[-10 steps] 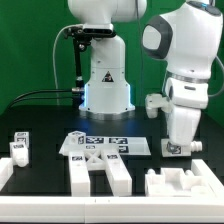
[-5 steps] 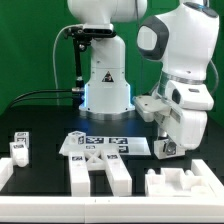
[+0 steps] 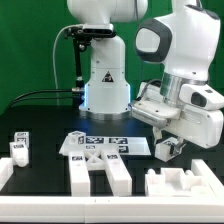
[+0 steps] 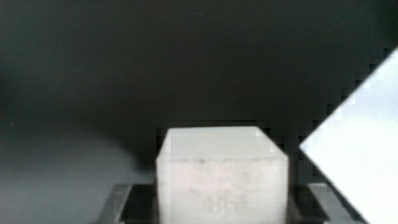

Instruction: Assemble chair

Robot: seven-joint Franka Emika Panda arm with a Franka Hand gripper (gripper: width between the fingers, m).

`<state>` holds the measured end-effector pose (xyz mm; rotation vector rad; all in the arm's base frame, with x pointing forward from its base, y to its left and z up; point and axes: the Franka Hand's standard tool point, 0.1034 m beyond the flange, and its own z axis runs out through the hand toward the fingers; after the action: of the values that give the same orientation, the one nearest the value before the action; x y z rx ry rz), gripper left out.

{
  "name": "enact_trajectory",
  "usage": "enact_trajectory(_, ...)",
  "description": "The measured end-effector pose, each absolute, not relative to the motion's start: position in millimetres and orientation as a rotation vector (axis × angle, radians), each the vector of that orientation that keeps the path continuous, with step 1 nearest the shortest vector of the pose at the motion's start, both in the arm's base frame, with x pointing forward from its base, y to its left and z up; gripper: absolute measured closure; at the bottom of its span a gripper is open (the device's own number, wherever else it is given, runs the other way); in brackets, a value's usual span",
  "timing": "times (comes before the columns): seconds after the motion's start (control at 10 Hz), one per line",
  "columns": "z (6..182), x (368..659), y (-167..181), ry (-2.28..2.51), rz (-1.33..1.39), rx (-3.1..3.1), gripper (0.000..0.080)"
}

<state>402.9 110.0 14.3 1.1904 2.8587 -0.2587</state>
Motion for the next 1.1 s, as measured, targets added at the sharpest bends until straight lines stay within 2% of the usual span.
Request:
enact_trajectory(0.1,14.2,403,109,2.849,-0.26,1.209,0.0433)
enact_trajectory(0.2,14.1,403,109,2.836,-0.259,1.237,0.0433)
enact_trajectory(0.3,14.1,403,108,2.822,-0.259,1.263,0.0256)
enact_trajectory(0.4,14.8,404,107,2.82,-0.259,1.266,0.0172)
enact_trajectory(0.7,39.0,418,109,2.566,-0.253,1.638,0.0151)
enact_trajectory(1.1,42.8,423,120,2.166,-0.243,2.073,0.015)
